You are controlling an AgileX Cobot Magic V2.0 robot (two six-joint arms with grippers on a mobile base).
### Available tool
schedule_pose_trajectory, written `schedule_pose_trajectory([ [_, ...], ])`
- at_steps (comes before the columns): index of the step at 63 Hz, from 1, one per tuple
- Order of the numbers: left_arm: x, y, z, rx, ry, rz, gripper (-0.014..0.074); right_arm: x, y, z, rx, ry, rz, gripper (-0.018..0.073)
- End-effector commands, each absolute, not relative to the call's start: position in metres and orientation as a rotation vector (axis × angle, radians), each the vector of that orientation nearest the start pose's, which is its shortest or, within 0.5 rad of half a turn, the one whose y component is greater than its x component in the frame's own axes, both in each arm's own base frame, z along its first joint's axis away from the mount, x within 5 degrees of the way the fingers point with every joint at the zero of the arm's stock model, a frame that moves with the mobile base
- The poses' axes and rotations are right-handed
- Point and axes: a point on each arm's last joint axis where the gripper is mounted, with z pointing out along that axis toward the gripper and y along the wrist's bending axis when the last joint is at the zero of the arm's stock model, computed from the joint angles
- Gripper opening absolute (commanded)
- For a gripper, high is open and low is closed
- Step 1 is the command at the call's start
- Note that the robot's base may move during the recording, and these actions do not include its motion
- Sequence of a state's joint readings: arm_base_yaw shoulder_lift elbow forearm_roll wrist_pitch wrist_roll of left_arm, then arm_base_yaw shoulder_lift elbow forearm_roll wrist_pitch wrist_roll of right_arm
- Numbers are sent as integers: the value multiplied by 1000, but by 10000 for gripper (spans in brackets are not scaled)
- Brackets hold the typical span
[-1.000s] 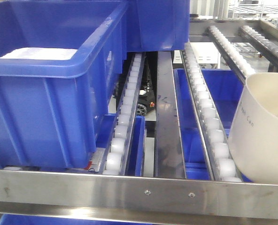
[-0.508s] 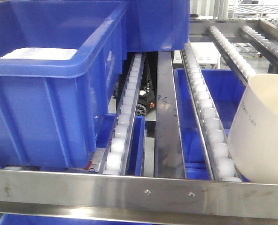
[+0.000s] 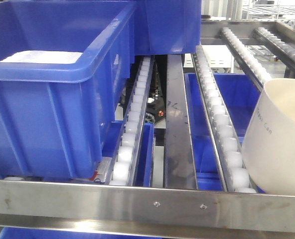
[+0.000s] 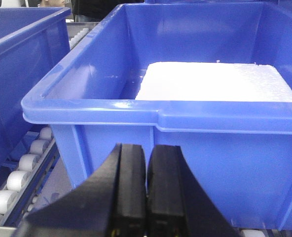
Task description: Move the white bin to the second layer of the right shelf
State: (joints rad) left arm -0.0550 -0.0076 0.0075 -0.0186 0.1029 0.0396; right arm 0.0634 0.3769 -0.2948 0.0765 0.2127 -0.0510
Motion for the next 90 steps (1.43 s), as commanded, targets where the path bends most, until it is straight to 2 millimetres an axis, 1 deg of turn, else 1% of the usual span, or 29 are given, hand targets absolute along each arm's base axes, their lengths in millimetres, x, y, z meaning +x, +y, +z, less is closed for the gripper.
schedule_pose_trajectory([
  [1,56,-4,200,54,1514,-44,85,86,5,272,-63,1600,32,48],
  [7,56,-4,200,54,1514,-44,85,74,4,246,-73,1539,15,48],
  [14,56,-4,200,54,1514,-44,85,66,4,213,-74,1547,14,48],
  [17,56,-4,200,54,1514,-44,85,63,4,202,-74,1538,14,48],
  [20,56,-4,200,54,1514,-44,85,59,3,200,-76,1553,15,48],
  [24,56,-4,200,54,1514,-44,85,55,3,201,-74,1515,16,48],
  [42,56,-4,200,54,1514,-44,85,55,3,205,-72,1480,15,48],
  [90,56,-4,200,54,1514,-44,85,55,3,205,-72,1482,15,48],
])
